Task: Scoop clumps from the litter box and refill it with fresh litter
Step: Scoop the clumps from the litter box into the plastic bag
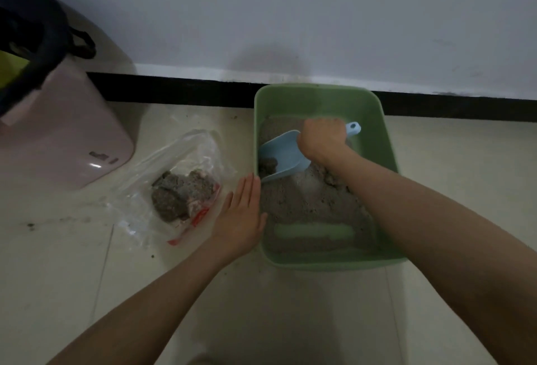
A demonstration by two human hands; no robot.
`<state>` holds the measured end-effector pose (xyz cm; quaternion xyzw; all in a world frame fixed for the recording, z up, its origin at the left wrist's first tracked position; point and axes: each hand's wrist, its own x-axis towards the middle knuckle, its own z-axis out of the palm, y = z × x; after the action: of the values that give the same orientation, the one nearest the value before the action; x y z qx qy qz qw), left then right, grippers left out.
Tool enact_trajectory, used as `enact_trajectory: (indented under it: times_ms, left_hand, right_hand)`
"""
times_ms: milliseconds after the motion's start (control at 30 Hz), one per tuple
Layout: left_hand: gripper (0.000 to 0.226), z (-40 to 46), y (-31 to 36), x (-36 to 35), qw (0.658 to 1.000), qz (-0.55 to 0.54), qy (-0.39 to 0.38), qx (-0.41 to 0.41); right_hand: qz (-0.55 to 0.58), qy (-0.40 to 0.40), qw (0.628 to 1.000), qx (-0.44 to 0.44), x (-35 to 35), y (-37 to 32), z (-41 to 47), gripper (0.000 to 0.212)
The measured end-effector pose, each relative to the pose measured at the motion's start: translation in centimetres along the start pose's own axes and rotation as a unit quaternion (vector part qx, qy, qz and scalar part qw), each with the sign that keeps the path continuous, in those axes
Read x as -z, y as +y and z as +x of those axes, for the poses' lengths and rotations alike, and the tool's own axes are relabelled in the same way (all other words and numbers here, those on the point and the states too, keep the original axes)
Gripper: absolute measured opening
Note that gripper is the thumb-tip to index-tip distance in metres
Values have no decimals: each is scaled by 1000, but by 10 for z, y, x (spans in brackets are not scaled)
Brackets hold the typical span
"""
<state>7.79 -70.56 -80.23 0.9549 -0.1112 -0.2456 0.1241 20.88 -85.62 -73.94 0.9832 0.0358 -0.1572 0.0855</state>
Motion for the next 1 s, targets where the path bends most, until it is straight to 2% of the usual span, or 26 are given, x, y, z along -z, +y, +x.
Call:
enact_trajectory:
  times_ms: [100,267,533,700,900,1000]
  left_hand:
    - [66,7,1,-8,999,-19,50,9]
    - [63,35,5,-19,983,-135,121,27]
    - [60,37,11,-32,973,-145,166,73]
    - [59,36,12,-32,972,-123,179,86]
    - [59,34,14,-30,974,-113,177,89]
    - [59,34,14,-30,974,-115,175,89]
  right_hand:
    - [-35,5,999,15,4,-2,2,33]
    - [-66,17,997,38,4,-5,7,33]
    - [-78,29,993,81,9,-9,14,31]
    - [-12,5,998,68,-8,16,23,34]
    - [74,43,995,51,-17,42,23,39]
    - [110,12,993,32,-33,47,19,39]
